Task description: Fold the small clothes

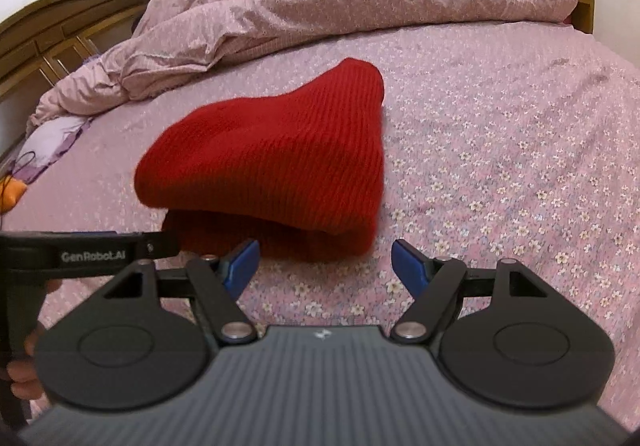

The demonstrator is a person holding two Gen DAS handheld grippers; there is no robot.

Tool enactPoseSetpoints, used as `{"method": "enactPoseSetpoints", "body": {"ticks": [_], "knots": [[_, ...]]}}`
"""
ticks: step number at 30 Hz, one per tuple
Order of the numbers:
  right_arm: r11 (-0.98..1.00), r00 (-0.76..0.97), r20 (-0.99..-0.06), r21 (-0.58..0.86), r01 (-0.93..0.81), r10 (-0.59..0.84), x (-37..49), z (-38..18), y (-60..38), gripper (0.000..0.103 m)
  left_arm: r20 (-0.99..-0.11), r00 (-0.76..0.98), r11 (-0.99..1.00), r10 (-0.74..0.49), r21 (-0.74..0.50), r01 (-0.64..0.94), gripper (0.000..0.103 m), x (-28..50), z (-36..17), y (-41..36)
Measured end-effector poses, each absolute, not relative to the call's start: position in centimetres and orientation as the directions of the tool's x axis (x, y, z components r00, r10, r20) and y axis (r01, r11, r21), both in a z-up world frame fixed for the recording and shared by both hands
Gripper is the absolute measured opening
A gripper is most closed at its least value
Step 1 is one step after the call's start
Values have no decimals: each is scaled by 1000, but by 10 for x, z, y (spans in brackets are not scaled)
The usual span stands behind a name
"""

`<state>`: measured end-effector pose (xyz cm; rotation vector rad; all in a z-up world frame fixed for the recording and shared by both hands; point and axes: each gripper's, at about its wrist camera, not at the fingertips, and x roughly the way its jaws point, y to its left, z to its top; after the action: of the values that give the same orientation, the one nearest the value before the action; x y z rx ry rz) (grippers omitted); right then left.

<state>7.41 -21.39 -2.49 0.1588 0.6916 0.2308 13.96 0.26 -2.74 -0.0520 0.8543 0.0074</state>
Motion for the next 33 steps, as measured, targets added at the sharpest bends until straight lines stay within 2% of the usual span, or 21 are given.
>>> {"method": "enactPoseSetpoints", "body": {"ticks": [16,33], "knots": [[965,729,-636,223,-140,252,79,-32,-210,75,-775,631,999,-3,-25,-26,79,145,-39,-4],[964,727,-638,226,-139,254,79,-33,-210,75,-757,653,1000,-8,-4,8,79,140,-37,-11]]}}
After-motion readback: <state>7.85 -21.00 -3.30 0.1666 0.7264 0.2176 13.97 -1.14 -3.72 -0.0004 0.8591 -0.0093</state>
